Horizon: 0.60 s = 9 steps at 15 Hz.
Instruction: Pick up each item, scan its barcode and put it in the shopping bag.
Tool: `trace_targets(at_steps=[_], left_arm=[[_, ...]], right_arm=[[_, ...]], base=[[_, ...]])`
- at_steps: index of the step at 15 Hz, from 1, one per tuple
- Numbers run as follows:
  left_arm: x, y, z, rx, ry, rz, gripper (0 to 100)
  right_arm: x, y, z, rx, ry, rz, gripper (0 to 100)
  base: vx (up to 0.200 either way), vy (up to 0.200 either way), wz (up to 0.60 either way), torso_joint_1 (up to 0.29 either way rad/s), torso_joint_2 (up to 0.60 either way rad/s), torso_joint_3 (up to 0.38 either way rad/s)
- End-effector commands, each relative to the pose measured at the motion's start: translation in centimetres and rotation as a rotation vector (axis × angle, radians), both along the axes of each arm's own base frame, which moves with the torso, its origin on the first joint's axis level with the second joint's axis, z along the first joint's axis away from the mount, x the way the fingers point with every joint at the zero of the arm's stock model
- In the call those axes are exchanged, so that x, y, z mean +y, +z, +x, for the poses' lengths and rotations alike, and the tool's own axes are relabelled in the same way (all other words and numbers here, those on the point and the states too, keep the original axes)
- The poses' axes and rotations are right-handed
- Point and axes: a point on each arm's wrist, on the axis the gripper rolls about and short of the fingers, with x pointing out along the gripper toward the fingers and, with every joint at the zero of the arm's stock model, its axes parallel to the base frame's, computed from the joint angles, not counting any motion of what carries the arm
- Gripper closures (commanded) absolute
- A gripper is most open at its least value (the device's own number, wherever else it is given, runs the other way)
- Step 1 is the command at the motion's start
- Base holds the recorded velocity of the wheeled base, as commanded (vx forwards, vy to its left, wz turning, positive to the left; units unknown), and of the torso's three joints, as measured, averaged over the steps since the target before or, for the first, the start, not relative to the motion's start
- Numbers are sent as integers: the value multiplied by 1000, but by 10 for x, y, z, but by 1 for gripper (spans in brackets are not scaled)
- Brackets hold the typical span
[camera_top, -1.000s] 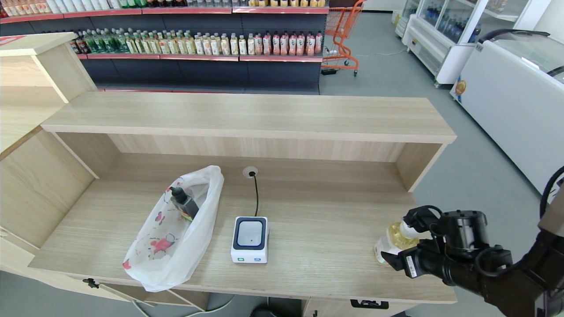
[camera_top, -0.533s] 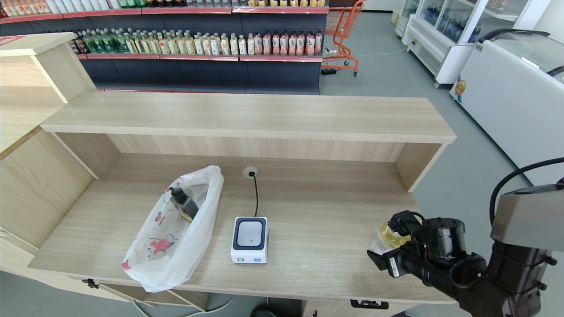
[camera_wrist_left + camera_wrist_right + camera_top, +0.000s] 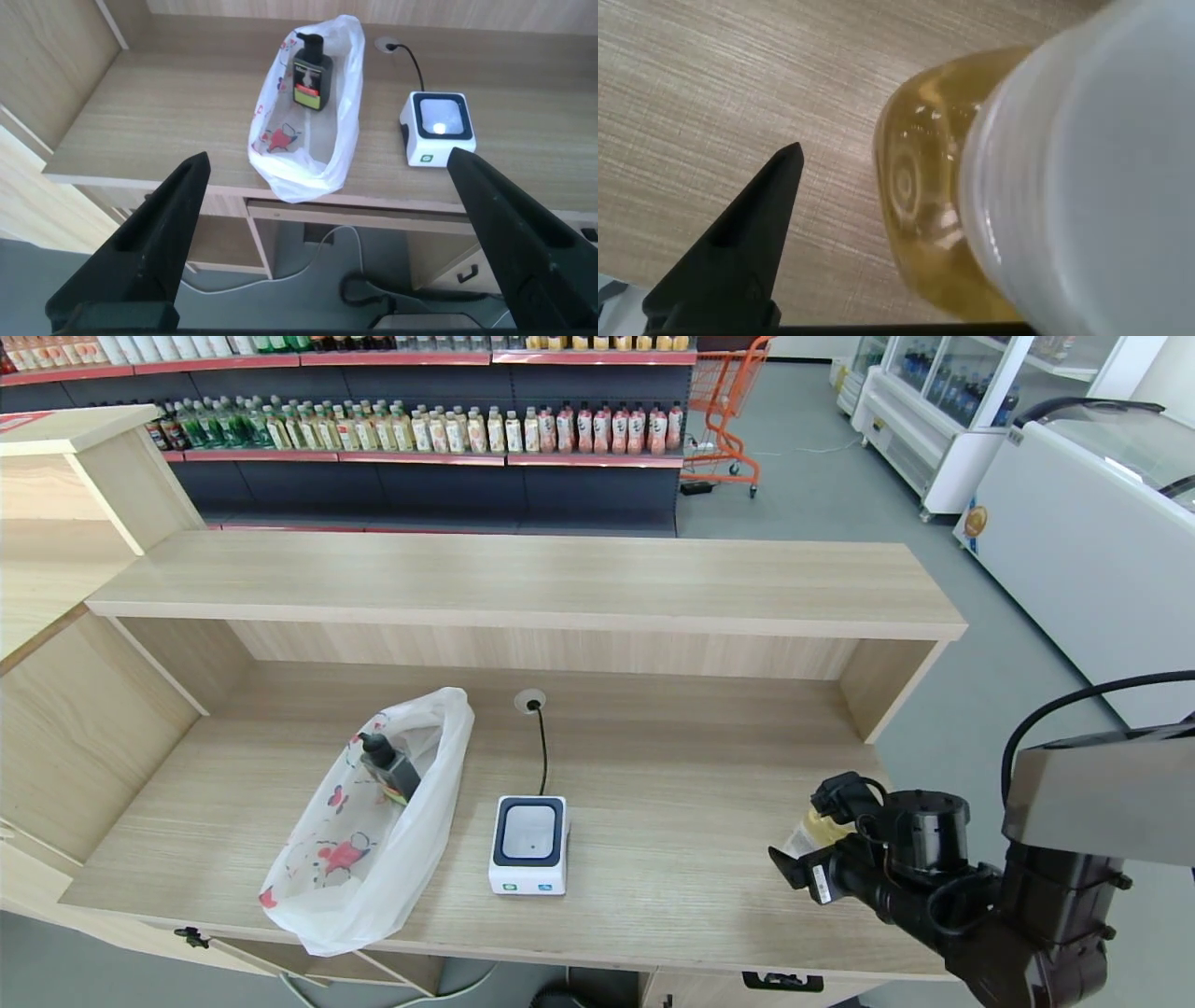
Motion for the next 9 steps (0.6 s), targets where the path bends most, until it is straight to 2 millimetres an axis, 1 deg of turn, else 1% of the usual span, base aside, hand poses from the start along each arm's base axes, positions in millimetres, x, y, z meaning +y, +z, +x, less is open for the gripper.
trace_targets(at_steps=[1,4,6,7,9], left_arm=[[0,0,0,0,1,0,0],[0,0,0,0,0,0,0],[0,0,0,0,0,0,0],[0,0,0,0,1,0,0],[0,0,0,0,0,0,0]], right_arm=[[1,-6,7,-3,2,-2,0],[3,-11,12,-5,8,-7,0],[4,-10,17,-20,9,-4,0],[6,-10,21,-33,11,-4,100],[7,-7,27,-60,20,-8,100]], base=[[0,0,0,0,0,0],[0,0,0,0,0,0],[0,0,0,0,0,0],[0,0,0,0,0,0],[0,0,0,0,0,0]])
